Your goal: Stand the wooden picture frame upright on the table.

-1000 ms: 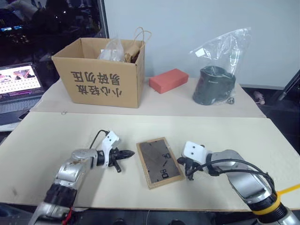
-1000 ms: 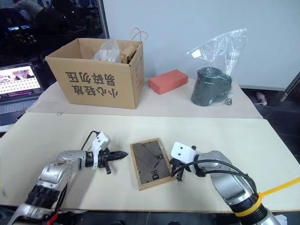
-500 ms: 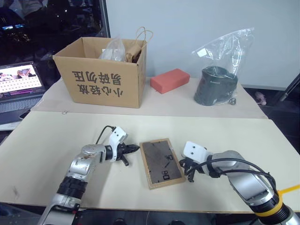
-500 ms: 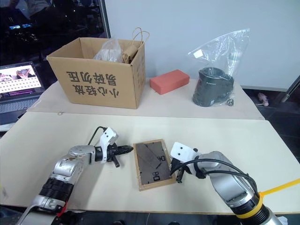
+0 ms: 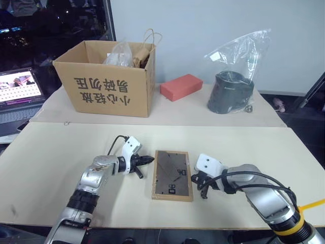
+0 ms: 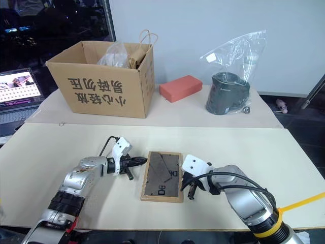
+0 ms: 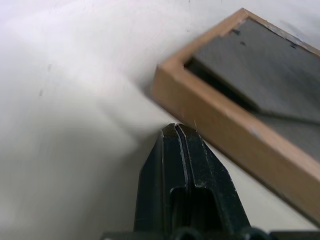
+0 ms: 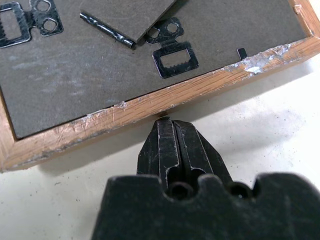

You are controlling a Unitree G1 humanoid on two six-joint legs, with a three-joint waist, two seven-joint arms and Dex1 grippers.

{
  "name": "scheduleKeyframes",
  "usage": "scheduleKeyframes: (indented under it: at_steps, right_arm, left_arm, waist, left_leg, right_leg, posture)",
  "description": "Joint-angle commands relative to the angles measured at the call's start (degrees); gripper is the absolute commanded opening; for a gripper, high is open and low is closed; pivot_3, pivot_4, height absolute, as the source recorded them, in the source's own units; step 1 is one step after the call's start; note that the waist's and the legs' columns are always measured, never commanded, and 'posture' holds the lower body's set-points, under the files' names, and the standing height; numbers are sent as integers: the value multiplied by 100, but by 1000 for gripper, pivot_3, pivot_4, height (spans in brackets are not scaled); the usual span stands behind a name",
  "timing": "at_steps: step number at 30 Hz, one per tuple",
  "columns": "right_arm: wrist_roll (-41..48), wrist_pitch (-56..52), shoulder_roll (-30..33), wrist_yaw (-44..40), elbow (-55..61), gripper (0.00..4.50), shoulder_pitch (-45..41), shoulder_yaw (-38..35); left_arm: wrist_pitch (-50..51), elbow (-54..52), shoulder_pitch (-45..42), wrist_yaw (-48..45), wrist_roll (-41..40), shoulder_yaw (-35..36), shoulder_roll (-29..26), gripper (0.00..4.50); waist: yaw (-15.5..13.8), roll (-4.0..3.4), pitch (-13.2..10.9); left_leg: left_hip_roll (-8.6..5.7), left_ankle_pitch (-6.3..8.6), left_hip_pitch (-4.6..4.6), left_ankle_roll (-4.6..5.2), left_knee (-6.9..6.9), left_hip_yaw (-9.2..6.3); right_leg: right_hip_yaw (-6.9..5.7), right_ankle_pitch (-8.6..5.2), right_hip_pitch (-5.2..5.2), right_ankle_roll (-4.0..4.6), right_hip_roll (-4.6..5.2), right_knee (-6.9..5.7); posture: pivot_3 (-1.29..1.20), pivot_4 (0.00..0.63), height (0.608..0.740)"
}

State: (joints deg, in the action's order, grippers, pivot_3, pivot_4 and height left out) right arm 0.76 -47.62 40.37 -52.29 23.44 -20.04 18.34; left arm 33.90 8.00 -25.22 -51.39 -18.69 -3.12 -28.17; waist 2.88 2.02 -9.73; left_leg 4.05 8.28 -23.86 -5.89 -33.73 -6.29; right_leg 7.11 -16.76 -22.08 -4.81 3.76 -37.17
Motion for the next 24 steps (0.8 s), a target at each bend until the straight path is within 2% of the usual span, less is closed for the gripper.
scheduleKeyframes:
  at_steps: [1,3,6,9,12,14,16,19,22,24]
  right_arm:
    - [54,304,409,-109,-847,10,45,-368]
    - [147,543,524,-182,-1072,10,-42,-520]
    - [490,843,587,-466,-1227,10,-254,-766]
    - [699,842,599,-655,-1221,10,-342,-819]
    - [743,793,609,-682,-1217,0,-391,-813]
    - [789,769,658,-710,-1158,0,-365,-806]
    - [988,628,635,-744,-1013,0,-307,-884]
    - [1225,488,616,-789,-805,0,-181,-924]
    - [1373,505,626,-839,-645,0,-26,-888]
    - [1487,516,590,-860,-503,0,64,-876]
  left_arm:
    - [1217,-740,253,433,-999,1266,-181,0]
    - [1719,-1126,324,949,-1290,1771,-88,0]
    - [3944,-1639,213,1256,-2584,2546,-45,0]
    - [5135,-1748,14,1575,-3096,2889,142,0]
    - [5745,-1704,-270,1927,-3306,3330,488,657]
    - [5855,-1632,-303,2080,-3661,3336,441,1448]
    - [5860,-1511,-223,2293,-4066,3202,269,2150]
    - [5860,-1548,39,2507,-4266,2733,-189,3285]
    - [5860,-1301,77,2729,-4600,2508,-299,4411]
    - [5860,-1206,30,2939,-4593,2268,-109,4471]
  waist:
    - [-34,1,-2]
    - [-95,2,-3]
    - [-125,4,-4]
    - [-105,4,-5]
    - [-40,4,-6]
    - [4,5,-9]
    - [47,3,-11]
    - [87,2,-12]
    - [89,1,-14]
    - [53,1,-15]
  left_leg:
    - [0,0,0,0,-1,0]
    - [-1,-1,-5,-1,-11,0]
    - [-6,-5,-28,-5,-33,0]
    - [-7,-5,-45,-5,-35,0]
    - [-7,-5,-45,-5,-17,0]
    - [-7,-5,-44,-5,-13,-1]
    - [-7,-5,-44,-5,-11,-1]
    - [-7,-5,-43,-5,-11,-1]
    - [-7,-5,-44,-5,-13,-1]
    - [-8,-6,-46,-7,-16,-1]
  right_leg:
    - [0,0,0,-1,2,0]
    - [-2,1,4,-3,3,3]
    - [0,6,8,-12,5,15]
    - [1,6,-3,-17,5,12]
    - [1,3,-10,-16,3,10]
    - [1,3,-11,-13,2,10]
    - [2,6,-12,-7,2,9]
    - [3,7,-13,-5,2,8]
    - [3,3,-13,-11,3,9]
    - [3,2,-14,-12,3,10]
  posture:
    - [0,150,740]
    - [0,150,740]
    - [0,150,740]
    - [0,150,740]
    - [0,150,740]
    - [0,150,740]
    - [0,150,740]
    - [0,150,740]
    - [0,150,740]
    - [0,150,740]
